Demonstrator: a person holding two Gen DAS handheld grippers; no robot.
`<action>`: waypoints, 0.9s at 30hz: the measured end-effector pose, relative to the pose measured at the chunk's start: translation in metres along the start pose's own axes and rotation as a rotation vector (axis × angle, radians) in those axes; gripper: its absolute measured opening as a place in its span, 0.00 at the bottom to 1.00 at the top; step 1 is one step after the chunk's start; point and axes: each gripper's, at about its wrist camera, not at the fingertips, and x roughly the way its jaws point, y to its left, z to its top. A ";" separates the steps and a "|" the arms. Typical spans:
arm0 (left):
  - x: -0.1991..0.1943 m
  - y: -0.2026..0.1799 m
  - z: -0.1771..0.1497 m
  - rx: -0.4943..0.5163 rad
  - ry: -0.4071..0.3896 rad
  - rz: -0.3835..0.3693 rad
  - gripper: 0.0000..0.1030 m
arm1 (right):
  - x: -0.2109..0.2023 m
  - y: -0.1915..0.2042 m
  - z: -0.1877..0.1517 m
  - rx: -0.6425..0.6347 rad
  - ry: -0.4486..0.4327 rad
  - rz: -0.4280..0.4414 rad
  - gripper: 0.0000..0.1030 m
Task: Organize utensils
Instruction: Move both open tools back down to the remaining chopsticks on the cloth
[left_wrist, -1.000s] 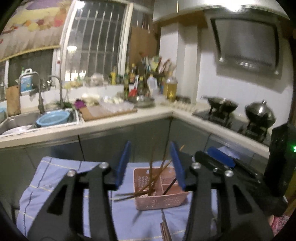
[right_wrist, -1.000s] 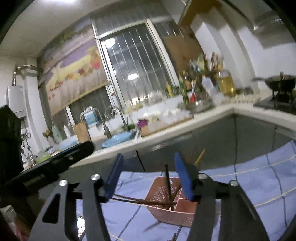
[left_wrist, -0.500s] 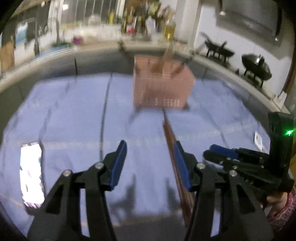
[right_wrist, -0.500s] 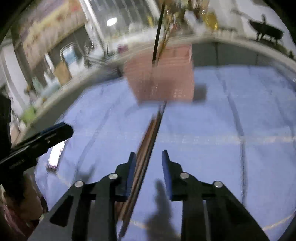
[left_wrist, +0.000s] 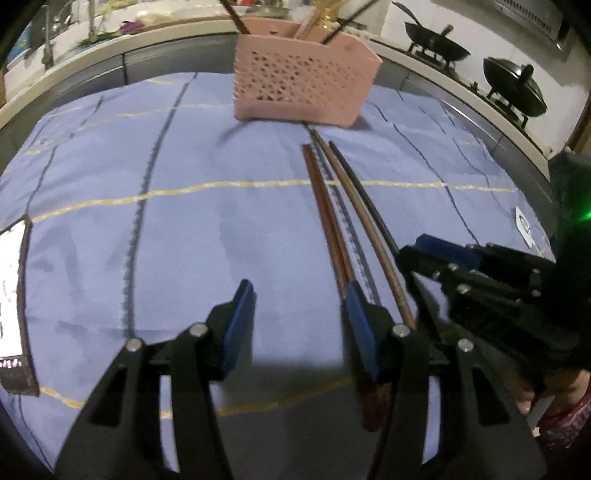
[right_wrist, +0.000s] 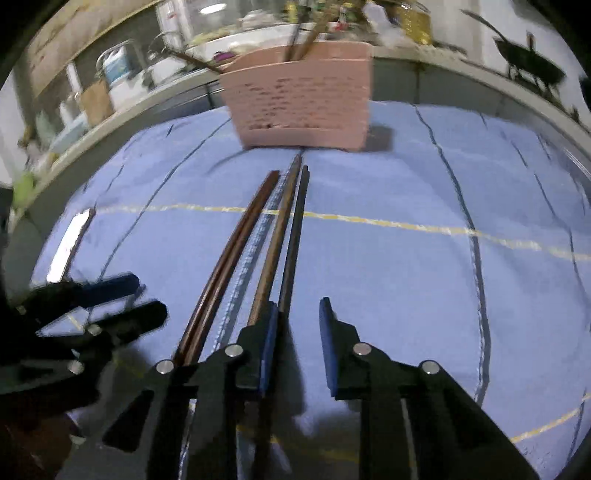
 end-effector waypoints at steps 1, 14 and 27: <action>0.003 -0.004 0.001 0.008 0.003 0.006 0.49 | -0.002 -0.005 -0.001 0.020 -0.009 0.009 0.23; 0.022 -0.018 0.013 0.070 0.005 0.125 0.49 | 0.007 -0.006 0.003 0.010 -0.009 0.034 0.23; 0.034 -0.005 0.039 0.091 -0.018 0.173 0.10 | 0.009 -0.019 0.003 -0.016 -0.049 -0.035 0.06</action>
